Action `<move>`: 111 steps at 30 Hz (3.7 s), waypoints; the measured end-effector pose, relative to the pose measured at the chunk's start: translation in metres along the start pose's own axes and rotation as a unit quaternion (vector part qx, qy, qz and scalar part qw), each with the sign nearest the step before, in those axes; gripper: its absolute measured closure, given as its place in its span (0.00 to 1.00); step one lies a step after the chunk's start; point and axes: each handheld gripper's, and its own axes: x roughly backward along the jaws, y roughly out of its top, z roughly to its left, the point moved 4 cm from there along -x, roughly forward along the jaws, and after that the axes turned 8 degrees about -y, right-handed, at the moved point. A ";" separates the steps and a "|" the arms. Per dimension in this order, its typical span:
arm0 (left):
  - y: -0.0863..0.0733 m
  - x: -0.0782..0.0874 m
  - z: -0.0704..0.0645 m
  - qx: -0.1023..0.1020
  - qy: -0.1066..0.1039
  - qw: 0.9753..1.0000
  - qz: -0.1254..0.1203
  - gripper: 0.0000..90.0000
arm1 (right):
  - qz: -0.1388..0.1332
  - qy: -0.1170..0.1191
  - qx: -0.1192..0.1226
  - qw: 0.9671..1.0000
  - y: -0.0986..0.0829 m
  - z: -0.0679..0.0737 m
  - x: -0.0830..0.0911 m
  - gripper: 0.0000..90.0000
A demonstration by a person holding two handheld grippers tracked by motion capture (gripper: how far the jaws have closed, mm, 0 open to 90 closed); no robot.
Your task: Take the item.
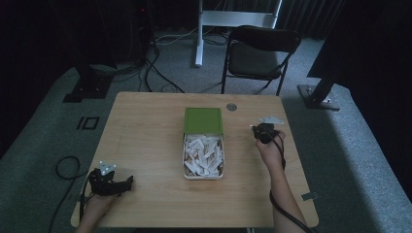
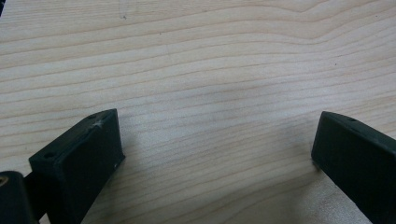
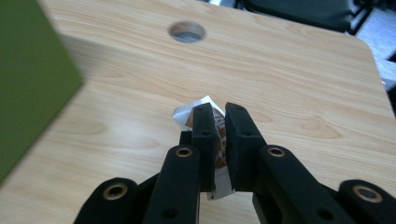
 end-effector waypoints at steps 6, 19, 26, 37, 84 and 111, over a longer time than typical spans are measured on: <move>0.000 0.000 0.000 0.000 0.000 1.000 0.000 0.03 | 0.012 -0.013 -0.015 1.000 -0.004 -0.005 -0.022 0.93; 0.000 0.000 0.000 0.000 0.000 1.000 0.000 0.03 | 0.038 -0.016 -0.032 0.999 -0.018 -0.003 -0.051 0.92; 0.000 0.000 0.000 0.000 0.000 1.000 0.000 0.03 | 0.042 -0.010 -0.034 0.998 -0.021 -0.001 -0.052 0.90; 0.000 0.000 0.000 0.000 0.000 1.000 0.000 0.03 | 0.060 0.011 -0.034 0.998 -0.026 0.002 -0.048 0.72; 0.000 0.000 0.000 0.000 0.000 1.000 0.000 0.03 | 0.009 0.061 -0.016 0.998 -0.083 -0.003 0.038 0.16; 0.000 0.000 0.000 -0.001 0.000 1.000 0.000 0.03 | 0.013 0.086 0.027 0.996 -0.122 0.001 0.077 0.16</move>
